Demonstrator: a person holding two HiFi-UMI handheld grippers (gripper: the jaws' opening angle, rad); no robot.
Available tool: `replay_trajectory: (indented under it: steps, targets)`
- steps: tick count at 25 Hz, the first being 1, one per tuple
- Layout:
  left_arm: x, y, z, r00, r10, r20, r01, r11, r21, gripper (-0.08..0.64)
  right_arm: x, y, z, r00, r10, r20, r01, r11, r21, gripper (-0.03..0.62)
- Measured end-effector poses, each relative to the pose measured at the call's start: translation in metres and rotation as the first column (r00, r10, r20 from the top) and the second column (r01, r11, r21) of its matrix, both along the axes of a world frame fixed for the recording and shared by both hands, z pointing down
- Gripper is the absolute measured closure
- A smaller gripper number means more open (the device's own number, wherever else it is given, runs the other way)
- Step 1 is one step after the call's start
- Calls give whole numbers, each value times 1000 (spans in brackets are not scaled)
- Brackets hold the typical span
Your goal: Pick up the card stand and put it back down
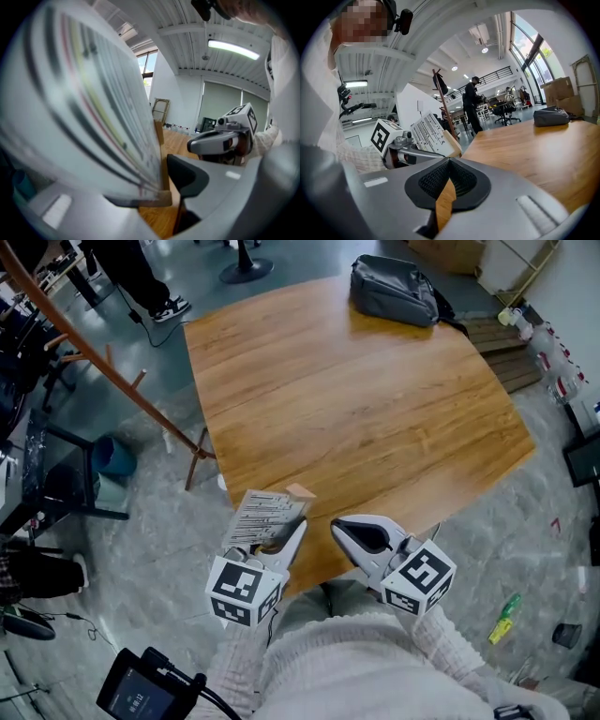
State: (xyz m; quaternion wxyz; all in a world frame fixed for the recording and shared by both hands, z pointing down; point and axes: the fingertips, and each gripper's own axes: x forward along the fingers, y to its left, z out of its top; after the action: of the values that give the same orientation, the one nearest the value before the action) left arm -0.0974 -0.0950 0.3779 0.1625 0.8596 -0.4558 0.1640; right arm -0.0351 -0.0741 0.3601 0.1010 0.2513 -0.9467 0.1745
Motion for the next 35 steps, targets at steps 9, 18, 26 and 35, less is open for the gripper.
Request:
replay_trajectory:
  steps: [9, 18, 26, 35]
  targets:
    - [7, -5, 64, 999, 25, 43, -22, 997, -74, 370, 13, -5, 48, 999, 33, -24, -35, 992, -118, 592]
    - [27, 2, 127, 981, 143, 135, -125, 984, -129, 369, 20, 11, 94, 998, 36, -44, -46, 966, -254, 592]
    - [27, 0, 153, 971, 158, 177, -135, 981, -137, 370, 22, 21, 122, 998, 41, -44, -53, 948, -315, 592]
    - [28, 3, 163, 949, 176, 262, -135, 977, -165, 370, 28, 26, 117, 997, 50, -51, -64, 944, -323, 592]
